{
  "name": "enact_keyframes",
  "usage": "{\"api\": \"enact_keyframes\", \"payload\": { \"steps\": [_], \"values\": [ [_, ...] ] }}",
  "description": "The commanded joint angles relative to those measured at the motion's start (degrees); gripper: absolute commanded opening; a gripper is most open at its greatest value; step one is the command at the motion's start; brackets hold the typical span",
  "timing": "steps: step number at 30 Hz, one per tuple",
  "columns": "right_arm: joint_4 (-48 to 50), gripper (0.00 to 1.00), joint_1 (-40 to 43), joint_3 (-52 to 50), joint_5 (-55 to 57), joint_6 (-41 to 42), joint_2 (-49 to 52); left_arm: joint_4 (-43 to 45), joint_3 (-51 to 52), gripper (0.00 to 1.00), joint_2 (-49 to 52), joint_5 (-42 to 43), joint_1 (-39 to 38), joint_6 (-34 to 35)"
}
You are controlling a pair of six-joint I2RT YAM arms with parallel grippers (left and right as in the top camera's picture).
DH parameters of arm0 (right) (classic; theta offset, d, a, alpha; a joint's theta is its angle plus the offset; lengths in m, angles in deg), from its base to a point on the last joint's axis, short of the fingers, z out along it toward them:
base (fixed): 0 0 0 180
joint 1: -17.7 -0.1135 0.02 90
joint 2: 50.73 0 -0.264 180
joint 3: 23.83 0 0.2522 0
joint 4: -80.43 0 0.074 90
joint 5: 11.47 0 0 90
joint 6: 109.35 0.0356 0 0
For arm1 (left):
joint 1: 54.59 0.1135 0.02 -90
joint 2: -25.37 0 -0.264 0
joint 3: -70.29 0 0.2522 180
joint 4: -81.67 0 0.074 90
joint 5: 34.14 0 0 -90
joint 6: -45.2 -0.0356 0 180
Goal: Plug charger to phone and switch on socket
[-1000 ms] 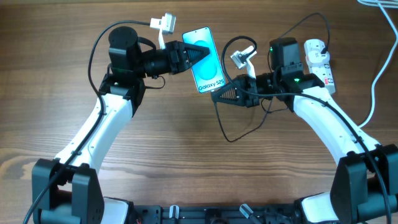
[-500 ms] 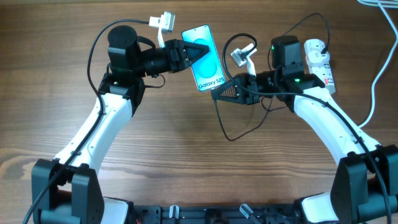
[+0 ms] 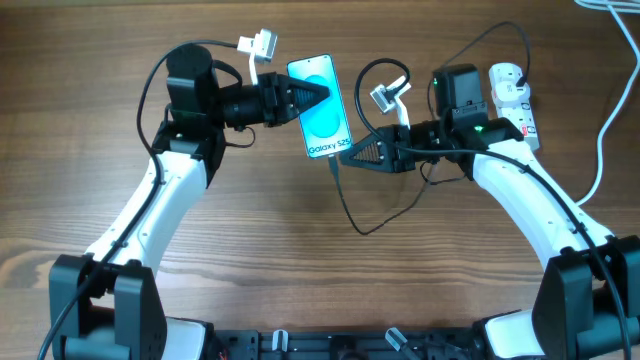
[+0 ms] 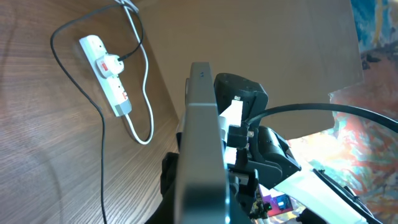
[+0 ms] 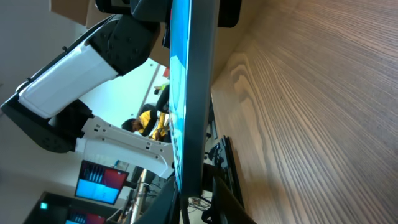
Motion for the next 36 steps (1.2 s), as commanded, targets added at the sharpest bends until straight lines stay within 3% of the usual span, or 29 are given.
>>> {"api": "enact_keyframes", "payload": {
  "steps": [1, 4, 10, 19, 21, 25, 28, 33, 36],
  "values": [
    [-0.5, 0.20, 0.6, 1.3, 5.6, -1.2, -0.5, 0.4, -0.3, 0.04, -1.1, 6.2, 0.0, 1.6],
    [-2.8, 0.22, 0.6, 1.3, 8.3, -1.5, -0.5, 0.5, -0.3, 0.04, -1.1, 4.5, 0.1, 1.6],
    [-10.3, 0.22, 0.6, 1.3, 5.9, -10.8, -0.5, 5.0, -0.3, 0.04, -1.1, 1.4, 0.1, 1.4],
    [-10.3, 0.29, 0.6, 1.3, 1.4, -12.6, -0.5, 5.0, -0.3, 0.04, -1.1, 0.5, 1.2, -3.1],
    [-10.3, 0.34, 0.6, 1.3, -2.6, -17.4, -0.5, 5.0, -0.3, 0.04, -1.1, 0.2, 2.8, -3.2],
    [-9.6, 0.54, 0.5, 1.3, -3.9, -24.4, -0.5, 5.0, -0.3, 0.04, -1.1, 0.2, 5.8, -3.2],
    [-6.6, 0.55, -0.2, 1.3, -3.9, -22.9, -0.5, 4.9, -0.3, 0.04, -1.1, 0.3, 5.9, -4.7],
    [5.4, 0.53, -4.2, 1.3, 0.3, -9.5, -0.5, 4.7, -0.3, 0.04, -1.1, 1.0, 5.8, -4.7],
    [9.9, 0.45, -6.4, 1.3, 5.2, -3.0, -0.5, 4.8, -0.3, 0.04, -1.1, 1.7, 5.8, -4.7]
  ]
}}
